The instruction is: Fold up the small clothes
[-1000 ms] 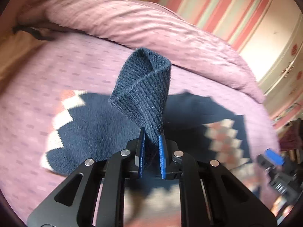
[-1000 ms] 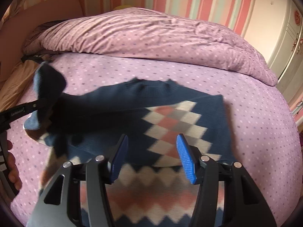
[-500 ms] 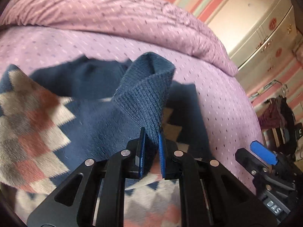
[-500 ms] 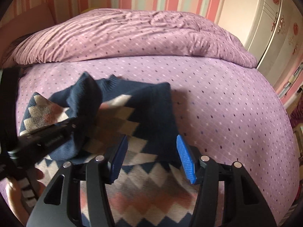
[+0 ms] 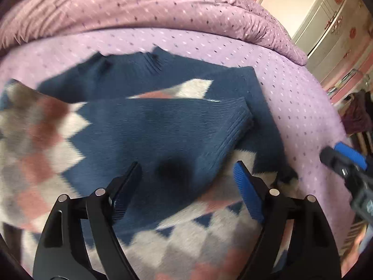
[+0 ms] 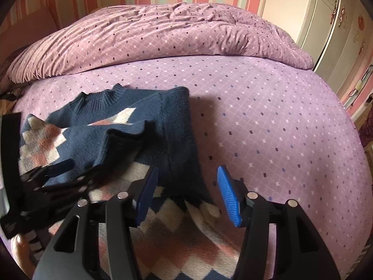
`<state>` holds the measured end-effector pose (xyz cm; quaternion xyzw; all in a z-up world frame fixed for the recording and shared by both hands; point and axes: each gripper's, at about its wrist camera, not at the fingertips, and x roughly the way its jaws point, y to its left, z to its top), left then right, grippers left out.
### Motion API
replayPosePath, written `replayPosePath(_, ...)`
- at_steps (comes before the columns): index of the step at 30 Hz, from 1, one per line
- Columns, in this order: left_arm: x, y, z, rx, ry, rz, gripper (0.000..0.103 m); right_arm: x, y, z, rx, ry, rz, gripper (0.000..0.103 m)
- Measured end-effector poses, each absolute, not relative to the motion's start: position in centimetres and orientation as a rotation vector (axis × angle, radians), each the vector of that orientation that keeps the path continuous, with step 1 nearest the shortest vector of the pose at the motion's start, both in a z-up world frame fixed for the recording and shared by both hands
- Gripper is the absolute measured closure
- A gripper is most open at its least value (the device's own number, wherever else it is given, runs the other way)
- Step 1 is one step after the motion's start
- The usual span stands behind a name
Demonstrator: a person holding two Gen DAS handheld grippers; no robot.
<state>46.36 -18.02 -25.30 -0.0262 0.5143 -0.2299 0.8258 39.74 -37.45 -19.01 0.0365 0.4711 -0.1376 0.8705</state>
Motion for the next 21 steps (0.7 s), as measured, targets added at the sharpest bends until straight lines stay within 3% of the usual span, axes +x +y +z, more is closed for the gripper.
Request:
replayPosePath(4,45.5,-14.9,-24.2,0.05,1.08,-0.382,0.022,40.7,-36.2,-19.7,0.119,0.989,-0.241,0.04)
replayPosePath(7,45.0,-11.1,-23.8,0.129,1.071,-0.257,0.015,41.9,-34.5,-20.4,0.144,0.994,-0.191,0.04)
replayPosePath(14,45.4,-4.3,-23.7,0.127,1.087,-0.118,0.014,45.3,-30.8,-22.8,0.185,1.033,-0.158,0.04)
replayPosePath(21,45.4,-2.6,-23.8,0.096,1.088,-0.087,0.014,46.9,-29.9,-24.5,0.221,1.069,-0.223,0.04)
